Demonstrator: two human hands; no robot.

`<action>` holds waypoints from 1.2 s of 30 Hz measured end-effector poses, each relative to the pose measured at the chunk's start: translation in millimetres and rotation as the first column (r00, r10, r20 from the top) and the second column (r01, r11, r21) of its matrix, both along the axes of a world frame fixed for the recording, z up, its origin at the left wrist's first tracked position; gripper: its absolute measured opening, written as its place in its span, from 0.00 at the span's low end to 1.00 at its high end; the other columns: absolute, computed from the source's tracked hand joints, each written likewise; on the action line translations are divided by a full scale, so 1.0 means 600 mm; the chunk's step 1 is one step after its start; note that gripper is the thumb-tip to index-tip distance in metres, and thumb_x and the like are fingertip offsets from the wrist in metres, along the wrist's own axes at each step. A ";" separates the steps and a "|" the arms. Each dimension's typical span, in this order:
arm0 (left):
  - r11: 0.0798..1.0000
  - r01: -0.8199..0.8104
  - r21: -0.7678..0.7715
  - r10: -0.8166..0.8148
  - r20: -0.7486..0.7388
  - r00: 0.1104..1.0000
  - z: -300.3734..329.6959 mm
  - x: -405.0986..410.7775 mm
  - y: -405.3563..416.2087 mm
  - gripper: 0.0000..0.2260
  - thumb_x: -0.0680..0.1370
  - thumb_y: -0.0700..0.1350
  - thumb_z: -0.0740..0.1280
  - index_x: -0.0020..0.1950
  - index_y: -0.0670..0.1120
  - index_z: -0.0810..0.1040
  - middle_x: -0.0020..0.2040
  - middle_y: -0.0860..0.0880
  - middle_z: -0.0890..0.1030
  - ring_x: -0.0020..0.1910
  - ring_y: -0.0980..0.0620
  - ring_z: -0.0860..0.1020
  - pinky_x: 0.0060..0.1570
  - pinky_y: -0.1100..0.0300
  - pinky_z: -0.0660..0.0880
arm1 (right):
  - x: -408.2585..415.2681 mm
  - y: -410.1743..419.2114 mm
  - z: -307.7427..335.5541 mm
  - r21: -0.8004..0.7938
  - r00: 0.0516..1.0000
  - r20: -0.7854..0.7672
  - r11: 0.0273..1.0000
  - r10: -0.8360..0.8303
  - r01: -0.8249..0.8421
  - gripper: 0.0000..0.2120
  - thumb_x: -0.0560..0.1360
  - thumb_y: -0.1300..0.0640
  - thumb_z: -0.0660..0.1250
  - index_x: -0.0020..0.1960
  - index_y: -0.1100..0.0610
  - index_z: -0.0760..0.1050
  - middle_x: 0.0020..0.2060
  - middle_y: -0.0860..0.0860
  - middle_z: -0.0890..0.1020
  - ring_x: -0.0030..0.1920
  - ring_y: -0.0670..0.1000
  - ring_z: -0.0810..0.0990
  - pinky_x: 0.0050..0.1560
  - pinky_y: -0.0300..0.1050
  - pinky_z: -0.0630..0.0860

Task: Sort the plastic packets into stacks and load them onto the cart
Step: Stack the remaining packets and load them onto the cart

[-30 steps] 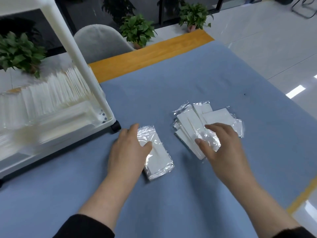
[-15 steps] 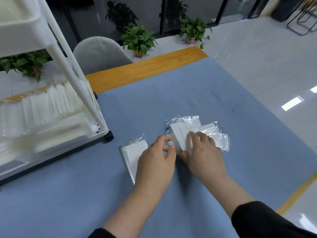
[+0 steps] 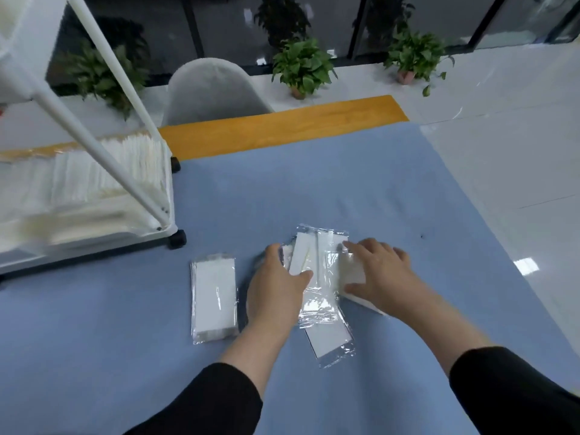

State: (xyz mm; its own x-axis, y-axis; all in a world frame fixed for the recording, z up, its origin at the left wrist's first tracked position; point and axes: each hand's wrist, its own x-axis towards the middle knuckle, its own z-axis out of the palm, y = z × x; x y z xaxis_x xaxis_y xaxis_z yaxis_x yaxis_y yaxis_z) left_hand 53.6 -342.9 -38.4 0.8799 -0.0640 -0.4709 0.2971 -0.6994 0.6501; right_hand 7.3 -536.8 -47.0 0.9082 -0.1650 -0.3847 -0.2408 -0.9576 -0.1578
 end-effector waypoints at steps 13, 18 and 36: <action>0.867 -0.283 -0.410 0.248 -0.137 0.959 -0.013 -0.025 -0.033 0.08 0.78 0.38 0.67 0.46 0.50 0.81 0.38 0.53 0.83 0.31 0.59 0.77 0.37 0.63 0.77 | 0.010 -0.029 -0.003 0.529 0.871 0.075 0.760 -0.485 0.378 0.17 0.80 0.49 0.66 0.40 0.60 0.70 0.35 0.54 0.76 0.34 0.55 0.73 0.31 0.44 0.64; 0.874 -0.235 -0.425 0.203 -0.119 0.972 -0.013 -0.016 -0.055 0.03 0.79 0.45 0.68 0.48 0.48 0.80 0.37 0.55 0.78 0.34 0.56 0.73 0.35 0.63 0.69 | 0.039 -0.019 -0.007 0.622 0.800 0.026 0.636 -0.599 0.456 0.08 0.77 0.51 0.69 0.46 0.55 0.74 0.35 0.46 0.76 0.37 0.51 0.74 0.33 0.44 0.65; 0.636 -0.329 -0.698 0.257 -0.210 0.943 0.008 -0.030 -0.106 0.13 0.75 0.55 0.69 0.56 0.50 0.80 0.55 0.47 0.86 0.58 0.45 0.83 0.64 0.38 0.76 | -0.016 0.015 0.037 0.933 0.858 -0.011 0.304 -0.514 0.194 0.12 0.79 0.62 0.67 0.58 0.47 0.77 0.48 0.44 0.85 0.49 0.46 0.84 0.50 0.44 0.78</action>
